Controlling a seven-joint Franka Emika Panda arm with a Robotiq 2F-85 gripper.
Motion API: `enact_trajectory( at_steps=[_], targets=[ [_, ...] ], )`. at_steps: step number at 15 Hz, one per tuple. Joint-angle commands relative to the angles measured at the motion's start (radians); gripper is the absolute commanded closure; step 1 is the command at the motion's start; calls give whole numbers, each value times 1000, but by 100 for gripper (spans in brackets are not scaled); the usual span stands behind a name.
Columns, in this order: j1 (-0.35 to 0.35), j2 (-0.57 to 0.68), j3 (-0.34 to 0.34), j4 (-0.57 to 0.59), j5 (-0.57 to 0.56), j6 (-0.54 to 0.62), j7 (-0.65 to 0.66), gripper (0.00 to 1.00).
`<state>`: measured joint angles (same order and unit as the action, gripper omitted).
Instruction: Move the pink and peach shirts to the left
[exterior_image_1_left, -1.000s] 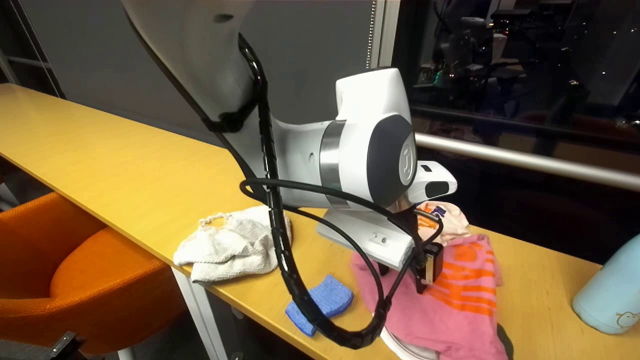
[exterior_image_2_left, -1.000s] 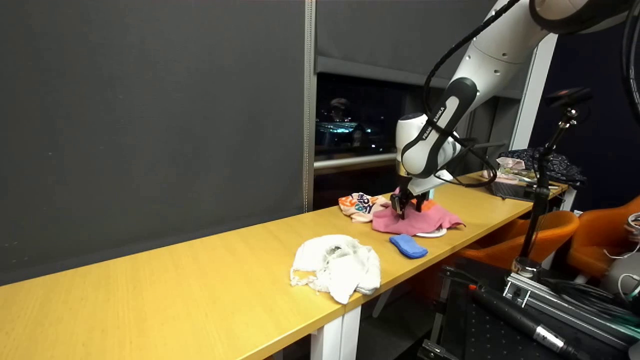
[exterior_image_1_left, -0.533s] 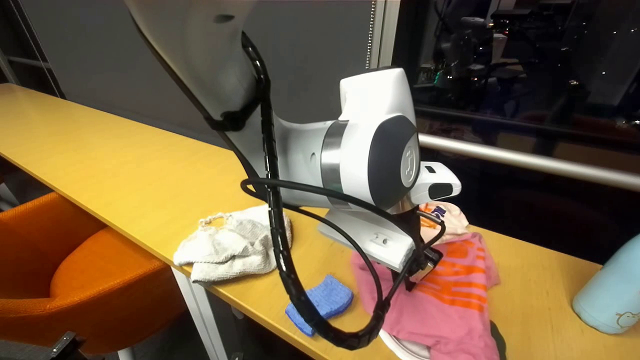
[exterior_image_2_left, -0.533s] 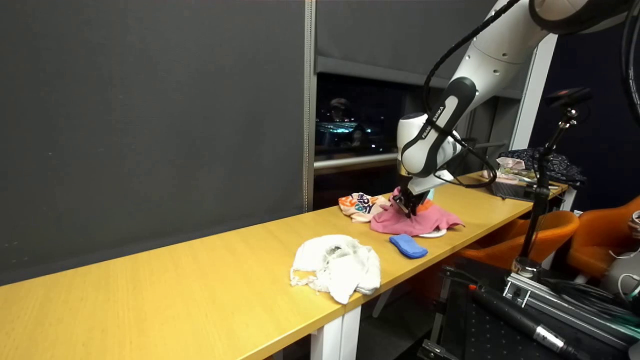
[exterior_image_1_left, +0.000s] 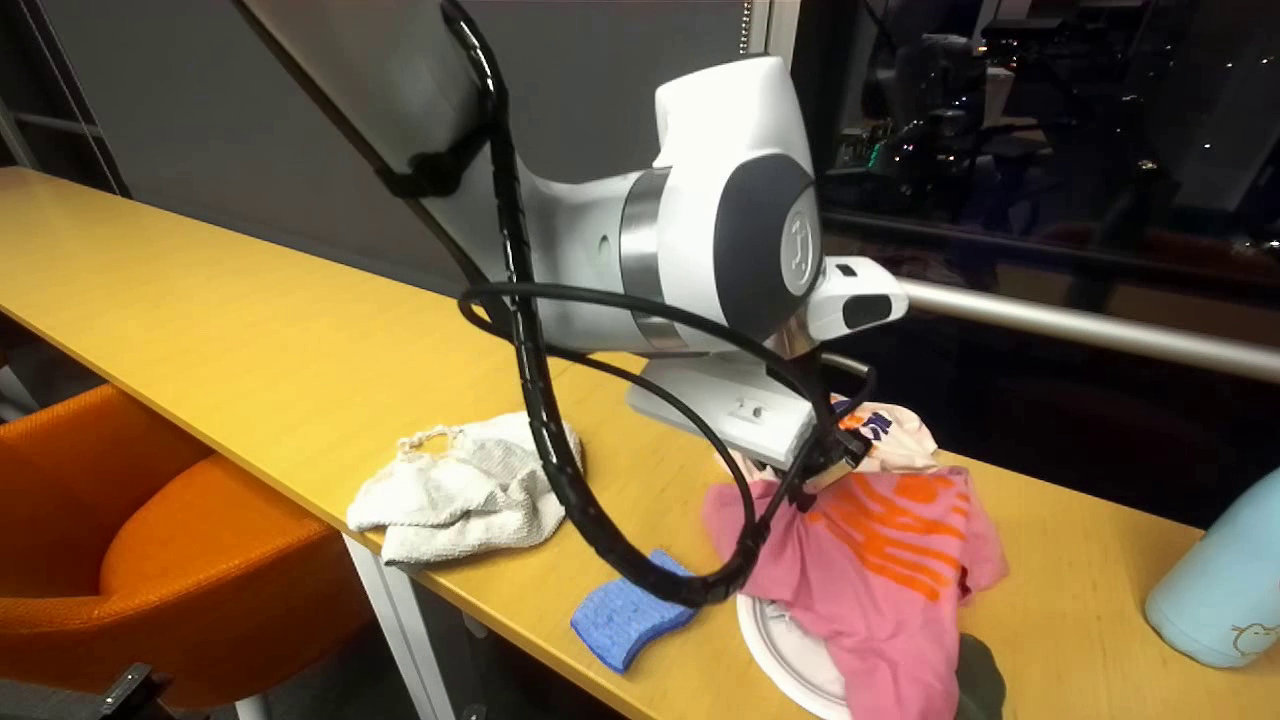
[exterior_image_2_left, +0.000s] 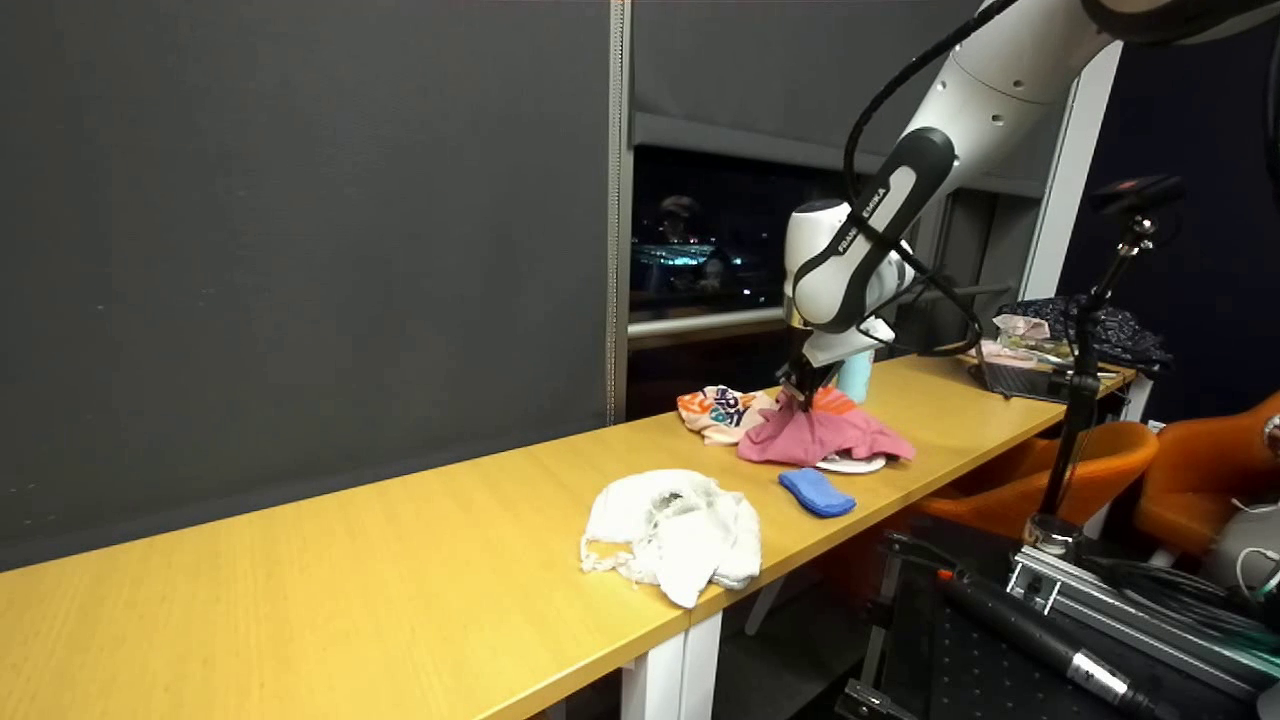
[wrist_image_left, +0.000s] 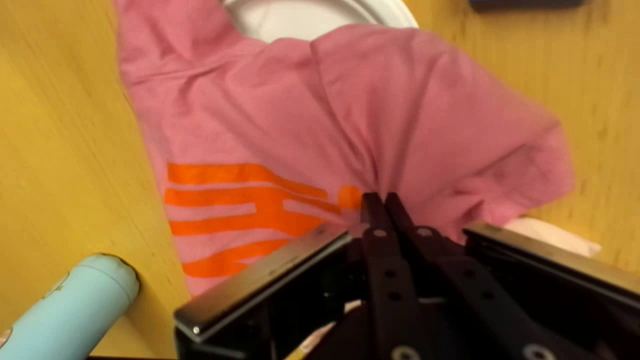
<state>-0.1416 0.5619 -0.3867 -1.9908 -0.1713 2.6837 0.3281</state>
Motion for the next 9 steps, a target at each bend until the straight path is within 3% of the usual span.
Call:
enact_trajectory(
  at_steps=[1,9],
  targets=[
    [55,-67,-29,44,-21,-58,30,99],
    [160,-175,53,274,-63,-213,72,99]
  ],
)
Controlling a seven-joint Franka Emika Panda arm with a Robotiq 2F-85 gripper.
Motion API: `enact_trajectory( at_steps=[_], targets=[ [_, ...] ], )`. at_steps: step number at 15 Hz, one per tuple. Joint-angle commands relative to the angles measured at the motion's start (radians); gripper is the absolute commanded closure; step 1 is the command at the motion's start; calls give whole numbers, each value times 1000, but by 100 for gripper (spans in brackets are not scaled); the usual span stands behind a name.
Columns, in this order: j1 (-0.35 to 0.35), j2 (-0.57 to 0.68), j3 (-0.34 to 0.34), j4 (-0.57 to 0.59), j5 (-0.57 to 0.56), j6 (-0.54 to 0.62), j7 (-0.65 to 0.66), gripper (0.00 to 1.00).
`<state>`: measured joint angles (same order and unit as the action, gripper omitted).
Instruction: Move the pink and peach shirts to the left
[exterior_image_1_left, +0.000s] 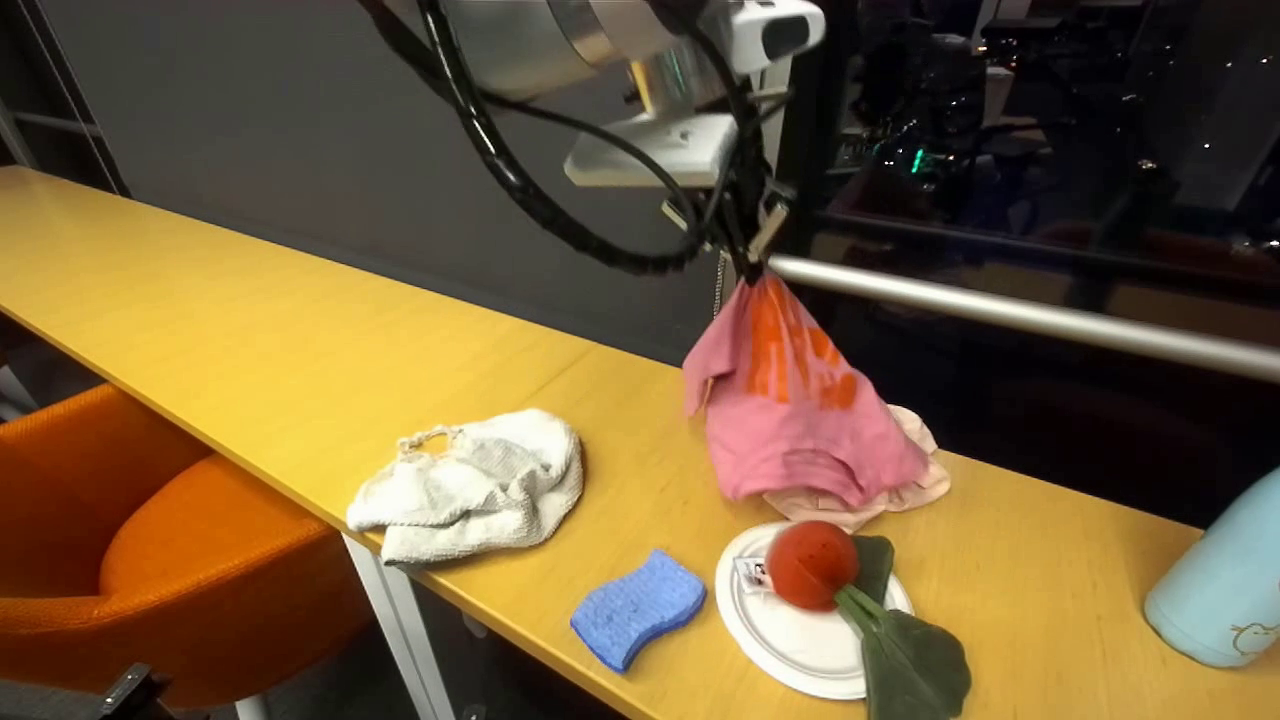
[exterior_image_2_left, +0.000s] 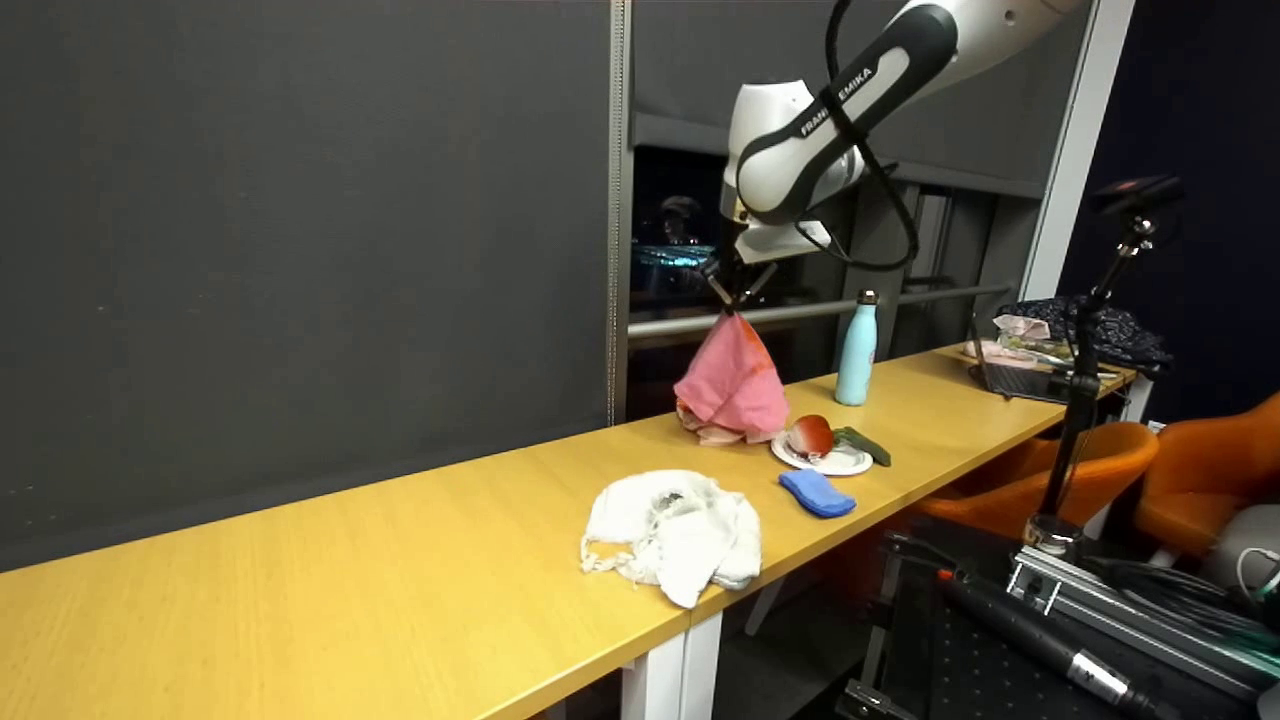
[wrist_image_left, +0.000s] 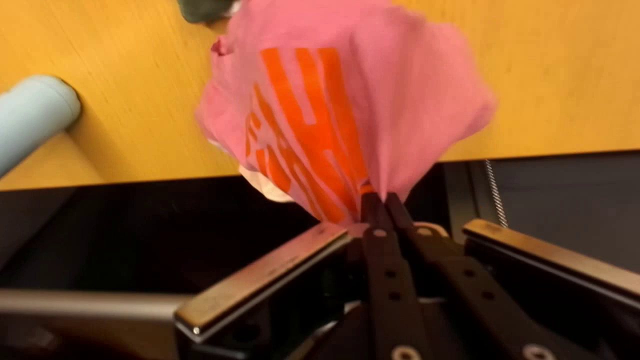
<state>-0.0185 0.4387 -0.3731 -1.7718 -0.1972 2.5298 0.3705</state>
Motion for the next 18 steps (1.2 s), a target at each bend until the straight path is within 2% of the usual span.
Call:
enact_trajectory(
  at_steps=[1,4,7,9,12,14,17,18],
  targets=[
    [52,-59,59,86,-45,-73,35,99],
    [89,-93,150,146,-22,-107,10,99],
    [130,-58,259,226,21,-111,-8,99],
    [132,-5,340,261,97,-71,-60,99],
    [130,82,446,300,231,-79,-154,99],
    [122,135,471,309,273,-90,-198,99],
    [107,207,471,330,304,-107,-241,99],
    [97,231,470,342,311,-112,-258,95]
  ],
)
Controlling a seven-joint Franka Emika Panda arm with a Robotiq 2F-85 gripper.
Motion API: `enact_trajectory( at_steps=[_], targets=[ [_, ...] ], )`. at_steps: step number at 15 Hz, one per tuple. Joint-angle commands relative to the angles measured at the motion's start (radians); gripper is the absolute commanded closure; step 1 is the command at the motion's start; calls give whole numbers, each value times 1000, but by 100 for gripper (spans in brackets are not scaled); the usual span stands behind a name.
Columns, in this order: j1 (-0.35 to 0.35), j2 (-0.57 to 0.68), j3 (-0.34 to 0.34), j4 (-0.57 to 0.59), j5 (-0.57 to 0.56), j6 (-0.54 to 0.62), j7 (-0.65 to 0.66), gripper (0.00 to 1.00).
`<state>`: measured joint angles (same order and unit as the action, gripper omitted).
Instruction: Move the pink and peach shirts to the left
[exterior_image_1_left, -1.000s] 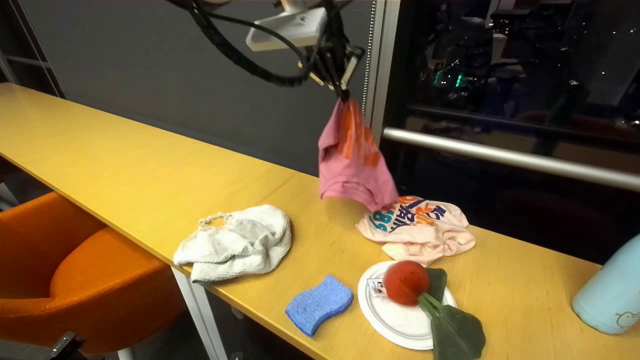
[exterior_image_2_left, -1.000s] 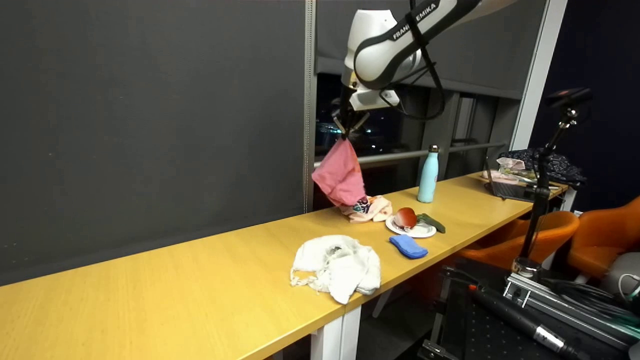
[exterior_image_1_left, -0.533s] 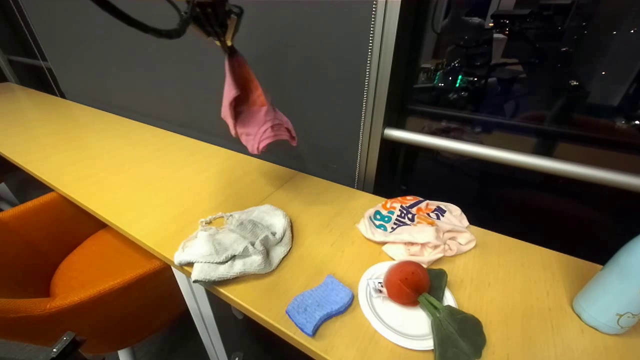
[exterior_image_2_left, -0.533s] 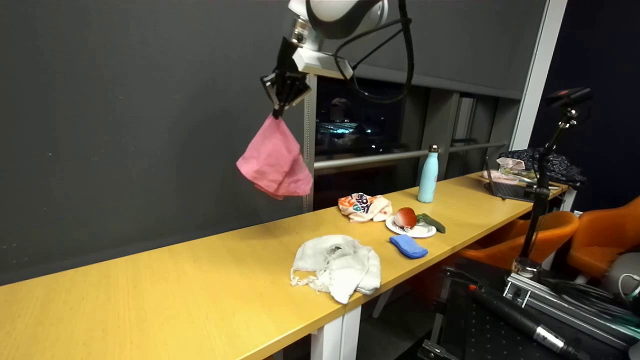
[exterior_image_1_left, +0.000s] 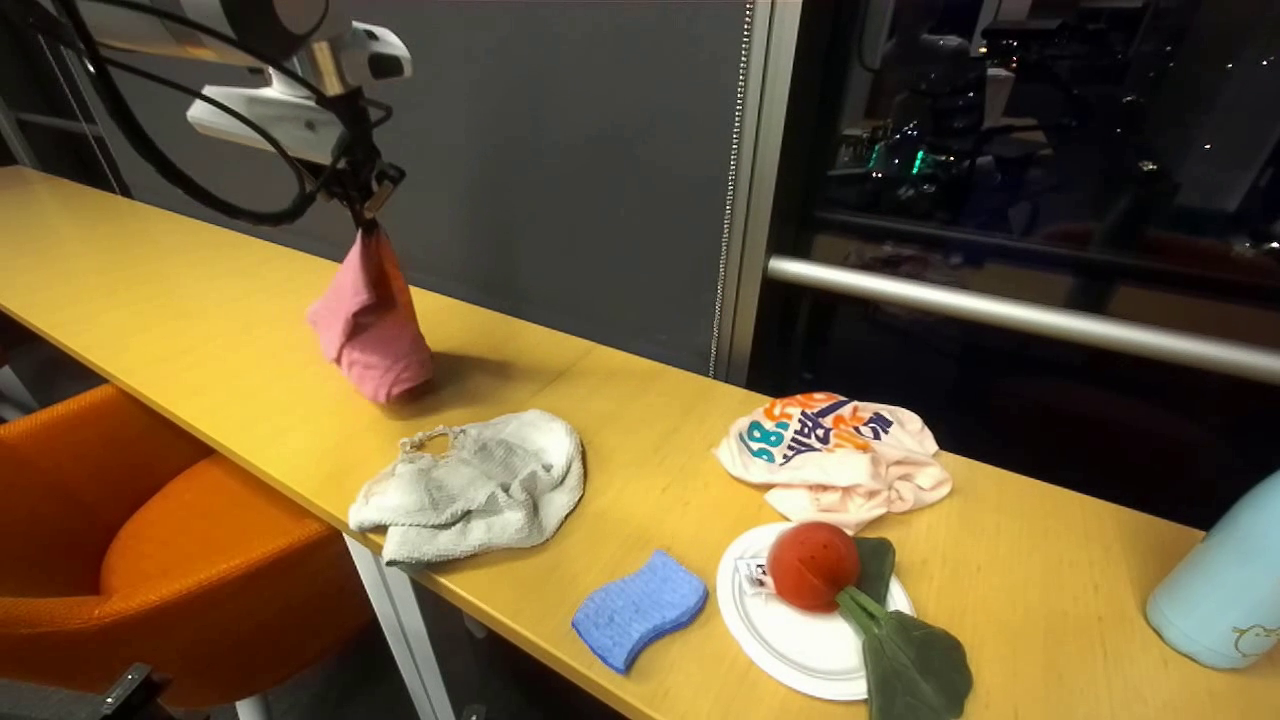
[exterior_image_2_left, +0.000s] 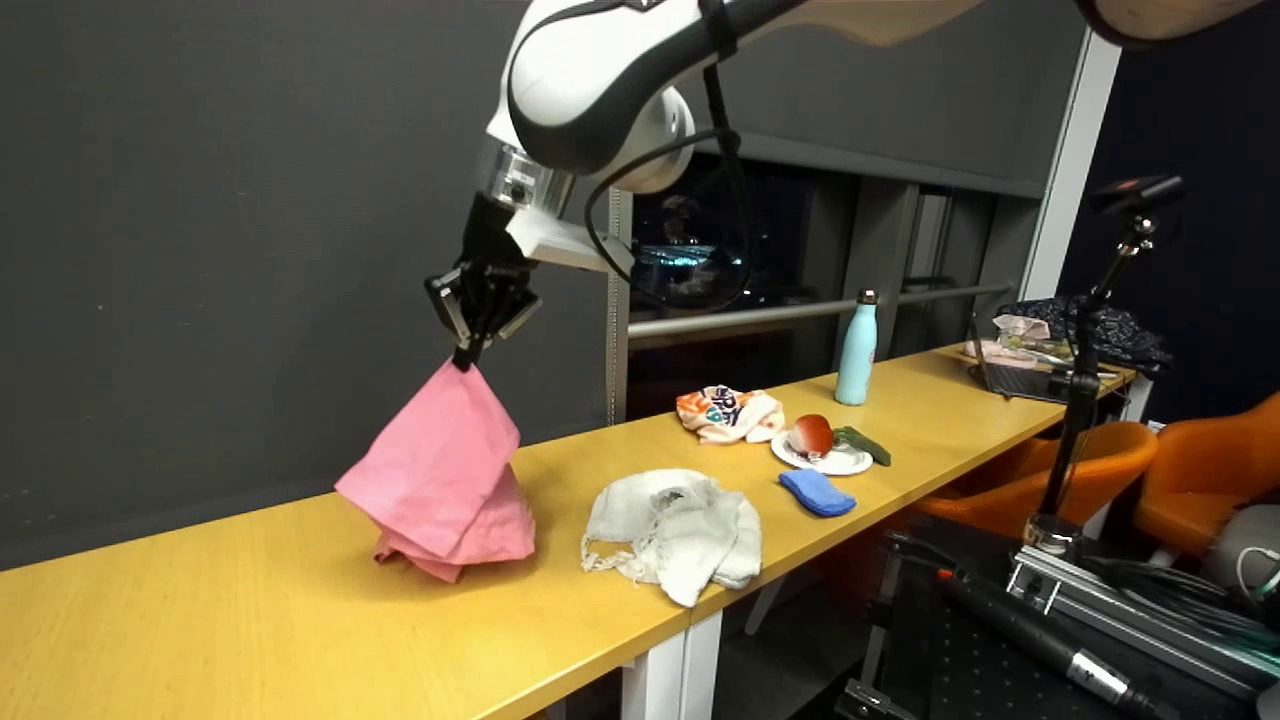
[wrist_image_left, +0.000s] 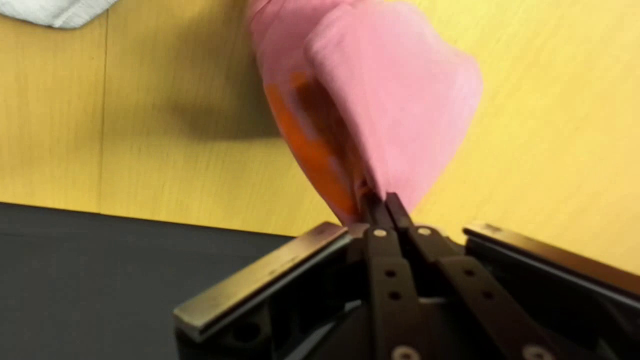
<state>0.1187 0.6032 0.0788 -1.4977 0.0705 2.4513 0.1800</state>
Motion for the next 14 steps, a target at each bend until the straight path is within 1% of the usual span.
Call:
enact_trajectory(
  at_steps=[1,3,4,5,6,7,9,12,13,14],
  targets=[
    [-41,82,16,80,44,-40,-69,74],
    [-62,104,15,94,46,-42,-94,68],
    [-72,105,11,100,45,-47,-98,60],
    [-79,104,7,103,43,-52,-99,54],
    [-93,92,-1,96,41,-56,-102,45],
    [-103,78,-12,90,36,-67,-94,39],
    [-127,33,-50,54,21,-119,-72,24],
    [-176,-53,-120,-62,0,-148,-71,3],
    [-192,-78,-144,-100,-8,-141,-74,0],
    [-214,-84,-166,-132,-10,-116,-81,0]
  ],
)
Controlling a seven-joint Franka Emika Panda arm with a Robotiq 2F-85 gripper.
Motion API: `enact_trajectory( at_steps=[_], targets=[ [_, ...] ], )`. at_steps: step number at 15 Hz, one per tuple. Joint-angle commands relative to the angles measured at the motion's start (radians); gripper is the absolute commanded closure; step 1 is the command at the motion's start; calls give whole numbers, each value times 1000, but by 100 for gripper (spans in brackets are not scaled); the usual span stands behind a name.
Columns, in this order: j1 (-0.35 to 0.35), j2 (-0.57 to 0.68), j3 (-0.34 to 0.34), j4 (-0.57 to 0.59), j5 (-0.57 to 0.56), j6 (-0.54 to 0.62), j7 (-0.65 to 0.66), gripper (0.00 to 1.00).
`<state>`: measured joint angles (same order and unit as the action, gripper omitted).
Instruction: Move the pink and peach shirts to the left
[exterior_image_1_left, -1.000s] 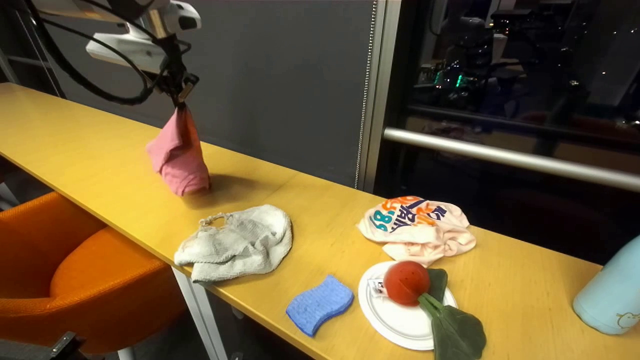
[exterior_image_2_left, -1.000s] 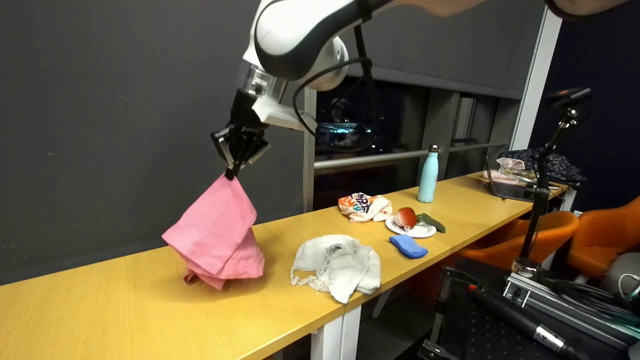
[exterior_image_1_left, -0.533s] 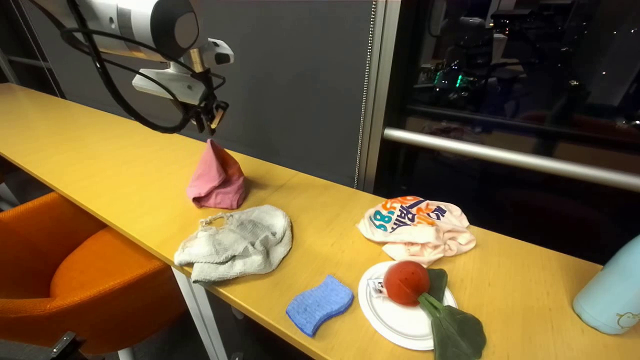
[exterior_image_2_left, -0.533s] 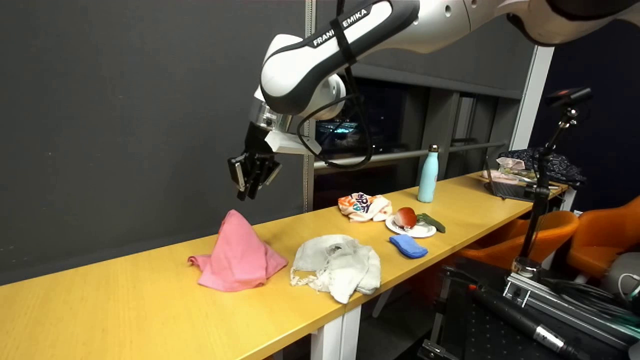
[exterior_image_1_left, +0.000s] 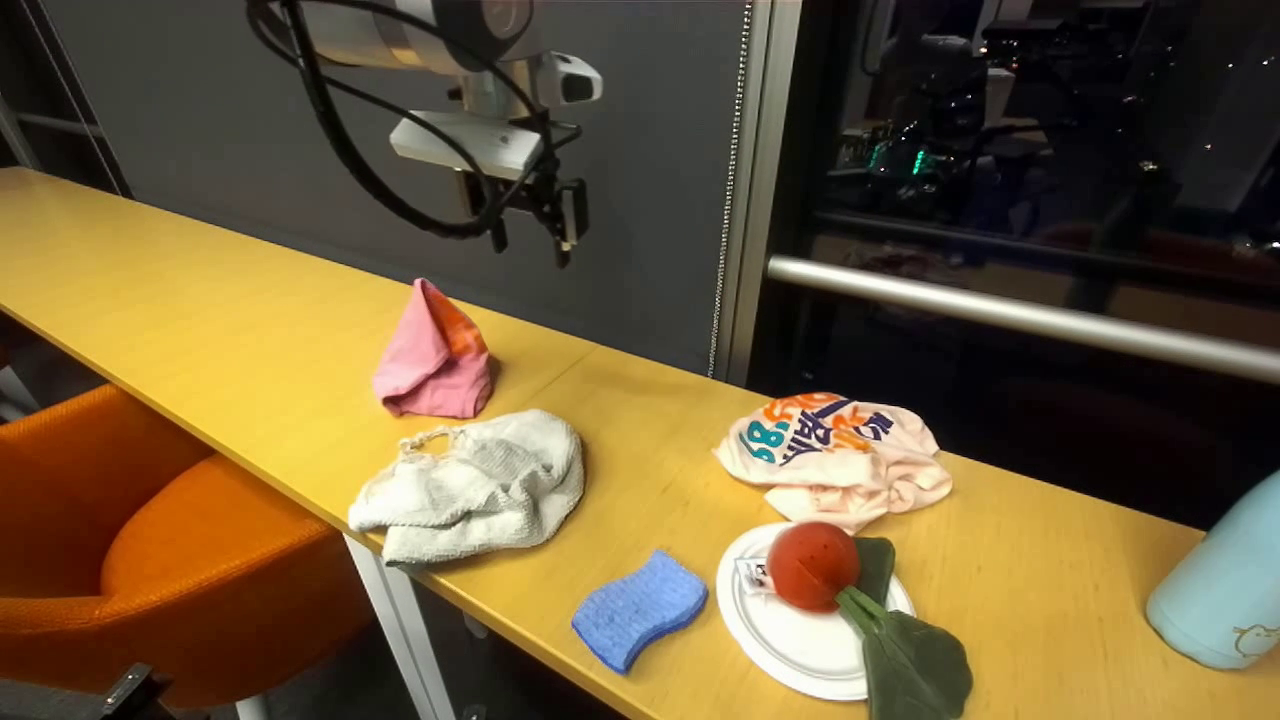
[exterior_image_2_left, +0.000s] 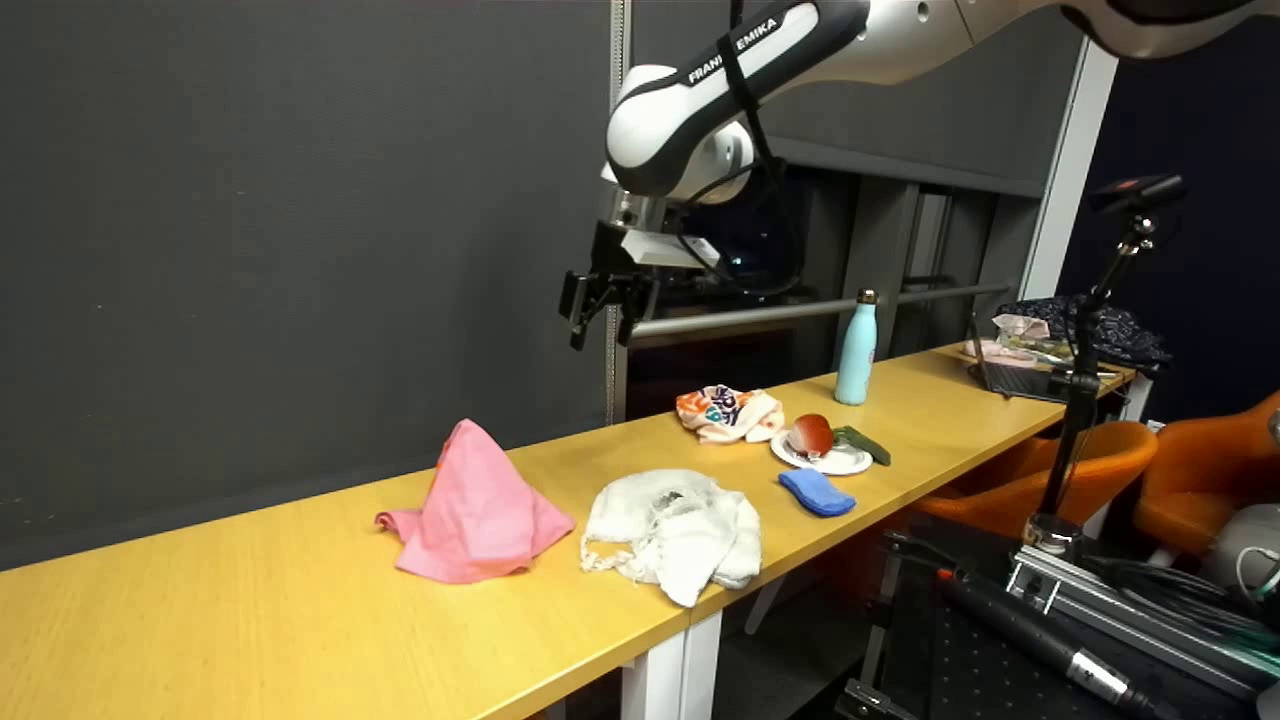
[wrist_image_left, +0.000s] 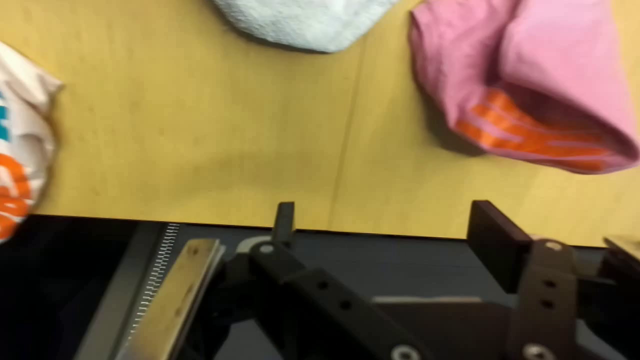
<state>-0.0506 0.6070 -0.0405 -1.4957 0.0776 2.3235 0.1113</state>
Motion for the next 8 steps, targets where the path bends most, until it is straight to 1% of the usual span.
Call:
enact_trajectory(
  at_steps=[1,4,8],
  targets=[
    [-65,-101,-67,-160,-21,7,-16,0],
    [-116,-83,-129,-203,-43,5,-3,0],
    [-167,-22,-182,-245,-61,19,14,0]
  ],
)
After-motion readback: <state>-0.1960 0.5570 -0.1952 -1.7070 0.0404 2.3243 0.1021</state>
